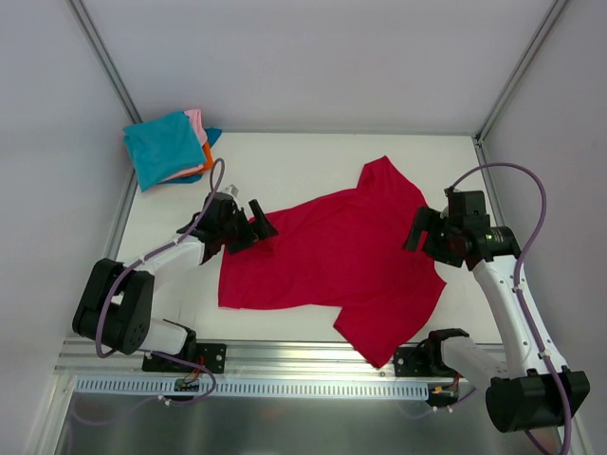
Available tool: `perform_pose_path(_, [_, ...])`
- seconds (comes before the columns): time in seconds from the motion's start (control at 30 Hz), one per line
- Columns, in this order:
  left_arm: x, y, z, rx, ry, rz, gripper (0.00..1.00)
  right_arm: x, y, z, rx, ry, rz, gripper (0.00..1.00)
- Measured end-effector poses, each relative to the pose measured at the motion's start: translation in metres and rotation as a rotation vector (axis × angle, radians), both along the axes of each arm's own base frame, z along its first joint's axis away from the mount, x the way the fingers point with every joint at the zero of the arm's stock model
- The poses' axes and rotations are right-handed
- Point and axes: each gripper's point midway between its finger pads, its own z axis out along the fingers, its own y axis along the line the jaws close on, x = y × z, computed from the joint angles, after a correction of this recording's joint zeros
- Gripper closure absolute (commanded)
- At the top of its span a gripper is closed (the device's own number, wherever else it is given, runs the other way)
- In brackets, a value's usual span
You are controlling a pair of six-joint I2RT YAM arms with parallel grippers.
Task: Fold and stack the t-shirts
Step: Flatten out the tshirt
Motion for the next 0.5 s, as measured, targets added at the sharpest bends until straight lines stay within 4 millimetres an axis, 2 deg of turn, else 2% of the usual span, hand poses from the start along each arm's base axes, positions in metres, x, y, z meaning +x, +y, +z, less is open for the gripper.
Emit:
perform_pose_path(0.3, [0.015,-0.019,0.014,-0.010,-0.024,-0.032,0.04,0.000,0.000,0.000,-0.001,-0.001,0.000,0.14])
perform_pose_path(0.5, [0.021,-0.025,0.028,-0.005,-0.044,-0.041,0.04,0.000,-0.001,0.001,-0.006,-0.006,0.002,0.14])
